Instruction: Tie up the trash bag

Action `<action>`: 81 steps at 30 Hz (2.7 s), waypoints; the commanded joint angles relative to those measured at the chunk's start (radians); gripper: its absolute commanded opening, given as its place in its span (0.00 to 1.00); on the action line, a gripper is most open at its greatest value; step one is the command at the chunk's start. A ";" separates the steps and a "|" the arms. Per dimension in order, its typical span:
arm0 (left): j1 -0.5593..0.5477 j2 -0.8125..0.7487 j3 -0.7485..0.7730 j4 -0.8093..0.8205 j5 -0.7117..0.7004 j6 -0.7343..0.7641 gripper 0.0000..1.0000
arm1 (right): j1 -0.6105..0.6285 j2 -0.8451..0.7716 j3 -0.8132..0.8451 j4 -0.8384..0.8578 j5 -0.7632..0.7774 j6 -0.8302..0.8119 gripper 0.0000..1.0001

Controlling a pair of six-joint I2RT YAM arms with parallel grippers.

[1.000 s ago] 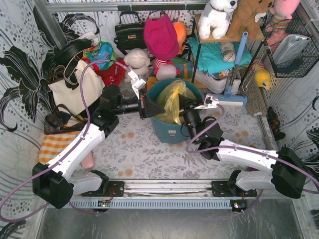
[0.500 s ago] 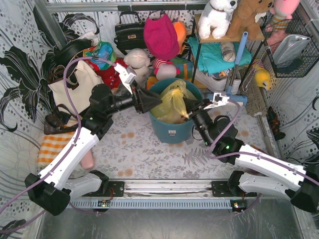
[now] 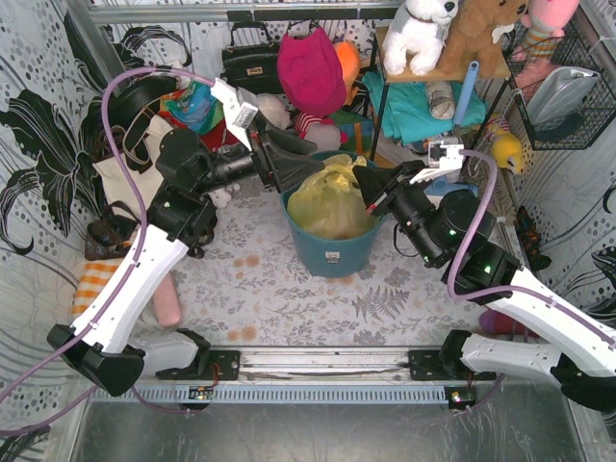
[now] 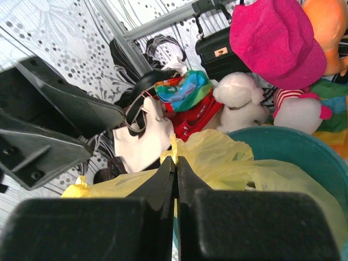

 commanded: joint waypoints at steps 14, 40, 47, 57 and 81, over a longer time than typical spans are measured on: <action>-0.235 0.033 0.276 -0.388 -0.003 0.350 0.72 | -0.004 0.024 0.109 -0.103 0.061 -0.101 0.00; -0.260 0.189 0.312 0.037 0.230 0.171 0.06 | -0.060 0.255 0.498 -0.228 -0.088 -0.210 0.00; -0.263 0.244 0.308 0.336 0.345 0.026 0.05 | -0.122 0.393 0.706 -0.277 -0.257 -0.202 0.00; -0.264 0.282 0.330 0.268 0.218 0.132 0.04 | -0.418 0.729 1.063 -0.358 -0.939 0.029 0.00; -0.472 0.385 0.107 0.374 -0.704 0.683 0.01 | -0.546 0.933 1.346 -0.317 -1.216 0.297 0.00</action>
